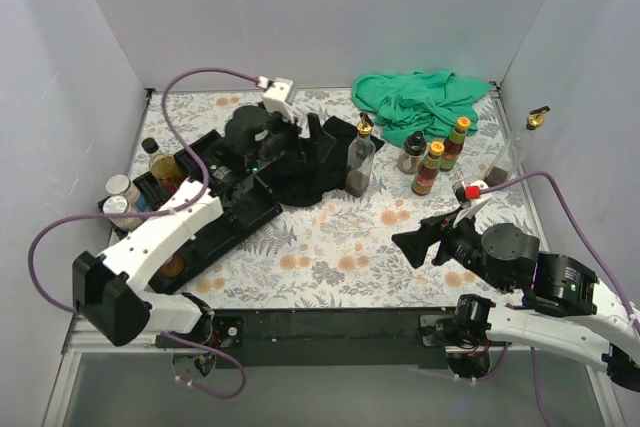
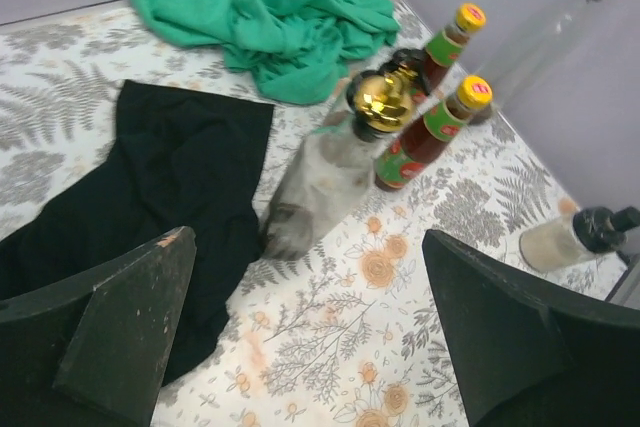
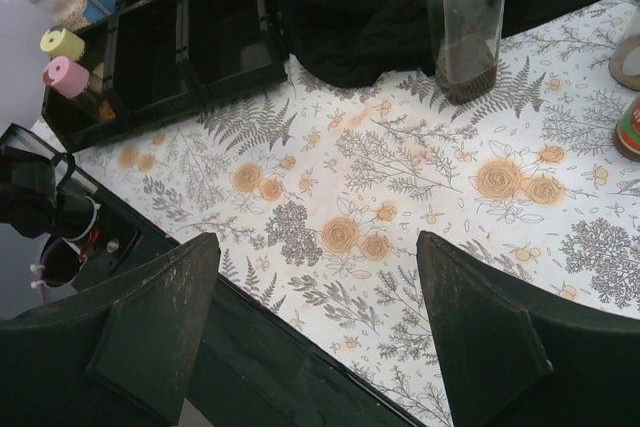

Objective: Organize the condiment bottles
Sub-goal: Pick up the bottle from the center of the board.

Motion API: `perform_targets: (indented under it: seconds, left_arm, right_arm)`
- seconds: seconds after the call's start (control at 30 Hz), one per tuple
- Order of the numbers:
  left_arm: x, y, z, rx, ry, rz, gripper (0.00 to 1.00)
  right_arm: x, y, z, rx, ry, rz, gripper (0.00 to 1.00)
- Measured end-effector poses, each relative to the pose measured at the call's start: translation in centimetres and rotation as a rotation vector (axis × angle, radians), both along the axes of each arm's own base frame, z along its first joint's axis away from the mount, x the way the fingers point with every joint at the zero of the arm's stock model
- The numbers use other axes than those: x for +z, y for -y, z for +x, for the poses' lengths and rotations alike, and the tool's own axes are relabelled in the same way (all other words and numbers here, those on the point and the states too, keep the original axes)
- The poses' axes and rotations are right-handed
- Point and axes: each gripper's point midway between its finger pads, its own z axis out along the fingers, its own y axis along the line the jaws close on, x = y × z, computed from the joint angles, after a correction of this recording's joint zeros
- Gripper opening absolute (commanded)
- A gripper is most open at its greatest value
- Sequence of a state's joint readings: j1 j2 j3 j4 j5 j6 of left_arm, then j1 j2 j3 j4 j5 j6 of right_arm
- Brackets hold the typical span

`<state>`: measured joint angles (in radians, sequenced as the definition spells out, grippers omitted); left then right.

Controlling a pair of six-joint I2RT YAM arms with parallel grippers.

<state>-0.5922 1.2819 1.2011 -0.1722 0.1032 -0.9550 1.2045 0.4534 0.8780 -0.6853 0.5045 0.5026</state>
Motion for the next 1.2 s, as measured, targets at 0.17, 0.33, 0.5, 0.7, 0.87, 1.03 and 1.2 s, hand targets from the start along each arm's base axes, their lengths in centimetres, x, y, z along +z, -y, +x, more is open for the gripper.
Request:
perform_targets:
  seconds: [0.17,0.33,0.5,0.7,0.87,1.03,1.2]
  left_arm:
    - [-4.1,6.2,-0.9,-0.088,0.035,0.074,0.98]
    - [-8.2,9.9,-0.9,-0.115,0.067,0.156,0.98]
    - [-11.6,11.2,0.8,-0.083,0.079,0.236,0.98]
    - [-12.1,10.9,2.8,-0.004,0.117,0.255,0.95]
    - [-10.4,12.6,4.1,-0.009,0.175,0.215,0.85]
    - [-11.0,13.7,4.6,-0.03,0.183,0.219,0.78]
    - [-11.4,14.0,5.1,-0.034,0.19,0.232,0.68]
  right_arm:
    - [0.4,0.3,0.2,-0.017,0.009,0.007,0.88]
    - [0.3,0.5,0.2,-0.02,0.007,-0.001,0.88]
    - [0.4,0.8,0.1,-0.022,0.011,0.007,0.88]
    - [0.7,1.2,0.1,-0.027,0.019,0.025,0.88]
    - [1.0,1.6,0.2,-0.041,0.029,0.037,0.88]
    - [1.2,2.0,0.3,-0.054,0.037,0.045,0.88]
    - [1.3,2.3,0.4,-0.069,0.044,0.05,0.88]
